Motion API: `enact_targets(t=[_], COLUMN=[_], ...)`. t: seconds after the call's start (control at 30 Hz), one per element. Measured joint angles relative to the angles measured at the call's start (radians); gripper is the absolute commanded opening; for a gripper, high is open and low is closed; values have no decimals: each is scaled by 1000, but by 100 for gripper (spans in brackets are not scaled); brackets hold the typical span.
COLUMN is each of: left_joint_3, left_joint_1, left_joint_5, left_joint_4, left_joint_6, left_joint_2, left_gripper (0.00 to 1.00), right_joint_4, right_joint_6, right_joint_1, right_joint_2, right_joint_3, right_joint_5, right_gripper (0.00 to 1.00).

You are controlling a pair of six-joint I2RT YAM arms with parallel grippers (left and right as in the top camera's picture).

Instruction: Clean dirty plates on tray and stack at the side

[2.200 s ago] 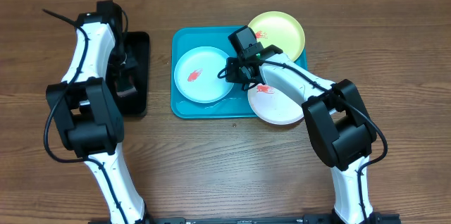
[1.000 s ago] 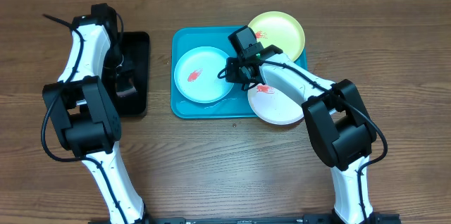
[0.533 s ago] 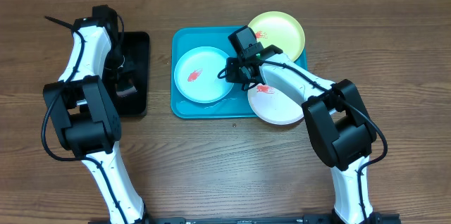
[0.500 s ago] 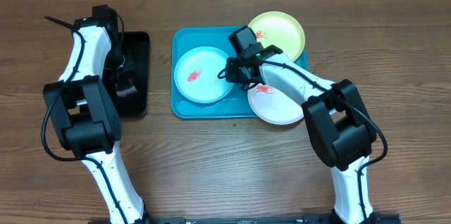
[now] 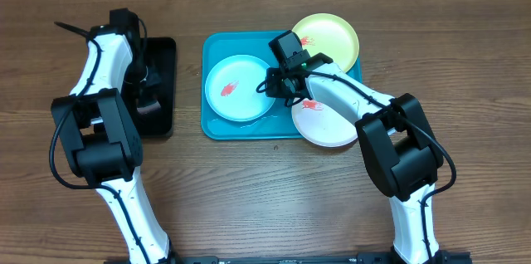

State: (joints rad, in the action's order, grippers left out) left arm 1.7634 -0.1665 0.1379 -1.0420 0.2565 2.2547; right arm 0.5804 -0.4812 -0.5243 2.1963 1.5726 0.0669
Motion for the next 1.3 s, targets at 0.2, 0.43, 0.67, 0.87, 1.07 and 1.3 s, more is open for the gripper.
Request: enact_targets(t=[0.2,0.43,0.67,0.87,1.07,1.3], left_joint_3=[-7,58,335,520,533,404], left_joint_1=[0,0,1,29,139,304], left_joint_5=[1,-1,-66,-125,-253,-290], left_joint_4=[1,-151,-385,-494,-437,-255], left_joint_6=[-5,-6,-13,-51,-112,-98], left_joint_2=[0,3,11,11,11,11], left_gripper=[4,4,4,4,4,4], right_joint_4=[0,3,6,12,28,41], right_joint_6=[1,17,3,5,11,11], right_joint_1=[0,-1,6,36,82,98], right_joint_2=[0,0,0,0,0,0], right_joint_3=[0,0,0,0,-1,-2], right_joint_5=[0,-5,13,92,177,215], right_gripper=[8,4,4,4,4,4])
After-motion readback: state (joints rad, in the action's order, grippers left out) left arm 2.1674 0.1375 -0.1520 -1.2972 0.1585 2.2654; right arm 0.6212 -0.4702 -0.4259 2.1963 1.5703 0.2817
